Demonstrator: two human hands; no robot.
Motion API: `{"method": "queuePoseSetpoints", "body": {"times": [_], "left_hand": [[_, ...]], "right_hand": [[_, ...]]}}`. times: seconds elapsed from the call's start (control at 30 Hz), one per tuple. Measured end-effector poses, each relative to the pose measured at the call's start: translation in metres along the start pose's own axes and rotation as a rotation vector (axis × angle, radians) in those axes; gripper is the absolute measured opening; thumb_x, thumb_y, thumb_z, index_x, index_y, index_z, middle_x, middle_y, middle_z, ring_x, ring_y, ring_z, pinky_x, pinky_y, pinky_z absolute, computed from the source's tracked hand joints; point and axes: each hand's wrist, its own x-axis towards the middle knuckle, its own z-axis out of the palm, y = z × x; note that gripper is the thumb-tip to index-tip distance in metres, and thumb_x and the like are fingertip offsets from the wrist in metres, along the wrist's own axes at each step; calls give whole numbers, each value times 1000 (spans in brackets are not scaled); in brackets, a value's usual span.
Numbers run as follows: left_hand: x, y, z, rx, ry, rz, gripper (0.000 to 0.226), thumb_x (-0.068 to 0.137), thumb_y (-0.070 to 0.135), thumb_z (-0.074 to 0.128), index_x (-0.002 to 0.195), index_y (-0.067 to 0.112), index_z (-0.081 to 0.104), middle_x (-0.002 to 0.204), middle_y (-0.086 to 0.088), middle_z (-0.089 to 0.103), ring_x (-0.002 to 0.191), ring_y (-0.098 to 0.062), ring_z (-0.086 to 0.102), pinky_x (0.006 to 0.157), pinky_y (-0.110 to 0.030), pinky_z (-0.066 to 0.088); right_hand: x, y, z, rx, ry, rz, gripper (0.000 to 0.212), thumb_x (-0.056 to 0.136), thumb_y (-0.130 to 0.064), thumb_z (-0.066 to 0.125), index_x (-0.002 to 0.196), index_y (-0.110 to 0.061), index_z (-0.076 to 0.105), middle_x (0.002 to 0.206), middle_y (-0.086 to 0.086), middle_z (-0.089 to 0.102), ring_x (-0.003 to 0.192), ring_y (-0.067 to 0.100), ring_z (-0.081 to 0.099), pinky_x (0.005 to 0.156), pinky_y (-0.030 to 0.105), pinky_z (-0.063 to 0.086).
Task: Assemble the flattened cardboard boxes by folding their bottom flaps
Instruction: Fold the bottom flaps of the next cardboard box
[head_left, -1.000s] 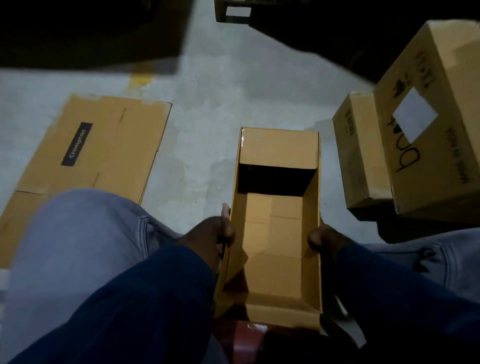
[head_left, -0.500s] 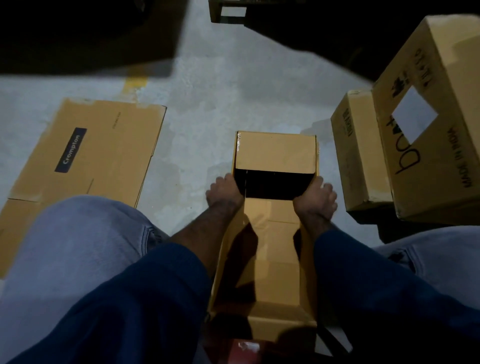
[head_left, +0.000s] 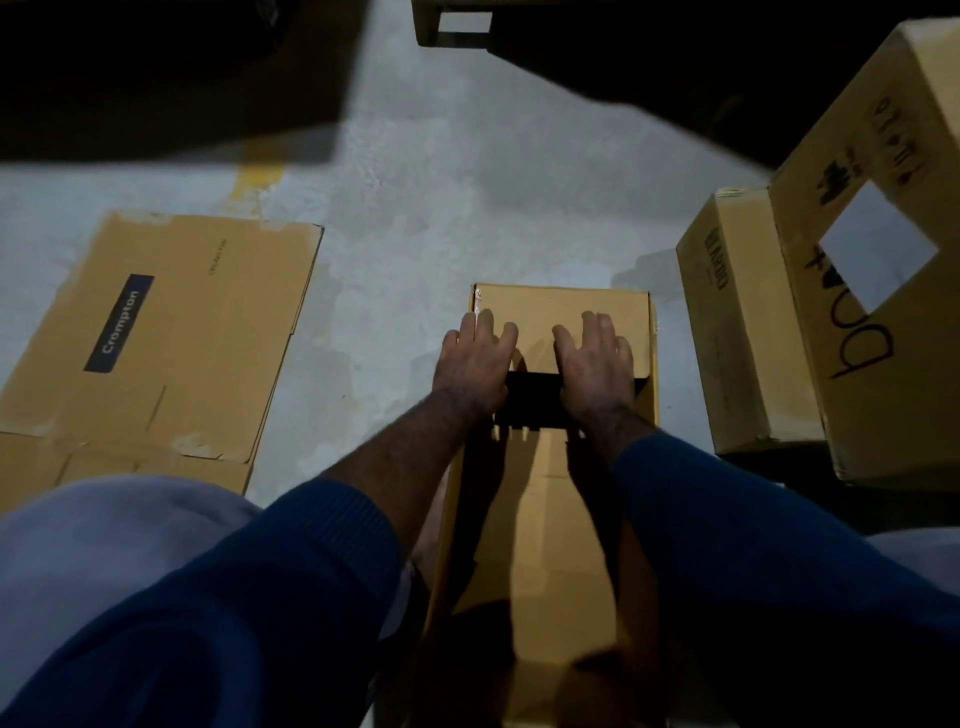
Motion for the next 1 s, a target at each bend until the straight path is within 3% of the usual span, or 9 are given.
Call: {"method": "queuePoseSetpoints", "body": {"times": [0.13,0.23,0.37,0.47,0.6,0.7,0.77,0.9,1.0], "left_hand": [[17,6,5,-62,-55,30,94,70,38,87,146,19,34,153,-21,31,140,-38,31,109,-51,38],[19,17,4,-134,-42,51,88,77,32,79,150,19,31,157,-21,26,146,-38,24,116,-55,30],[11,21,6,-207,202,121,54,84,34,43,132,14,57,140,-15,53,132,-34,47,108,-58,34],[7,22,10,-224,441,178,50,78,27,40,119,13,66,119,-10,64,112,-34,59,94,-53,37],[13,23,-2,-221,545,136,57,80,26,45,133,13,60,140,-20,54,129,-38,51,96,-49,32],[31,14,-12,-139,442,130,62,86,28,40,144,10,53,151,-19,46,141,-36,43,103,-49,32],[48,3,-17,-78,301,115,63,88,21,54,149,10,45,151,-15,46,141,-32,41,107,-49,34],[80,-11,-11,-52,167,147,72,84,12,73,149,6,43,144,-14,51,130,-30,49,109,-44,38],[99,-11,-2,4,182,173,53,82,15,77,131,9,59,124,-11,61,107,-30,59,93,-40,47]], "right_hand": [[26,5,8,56,-63,28,105,73,-10,87,155,-30,25,166,21,10,155,41,4,122,57,22],[36,8,13,118,-124,48,106,75,-13,86,157,-32,22,168,18,3,156,39,-4,123,57,13],[25,3,15,182,51,-75,70,83,-13,75,147,-24,48,158,8,41,154,30,21,124,53,16],[25,-2,3,229,295,-80,36,86,-17,67,121,-22,69,127,0,69,140,26,46,116,50,26],[51,7,-38,255,483,-62,26,80,-19,65,105,-22,76,105,-1,75,121,27,57,106,45,32],[82,23,-65,314,482,-74,34,83,-13,64,115,-19,72,110,5,70,117,28,55,108,43,34],[107,37,-75,350,440,-89,41,85,-10,69,124,-18,68,119,8,65,122,29,52,109,43,38],[139,55,-75,357,355,19,61,85,-13,76,141,-24,53,141,9,49,137,28,40,111,46,41],[140,52,-56,322,358,44,66,84,-11,77,142,-22,49,146,13,42,139,32,36,111,47,42]]}}
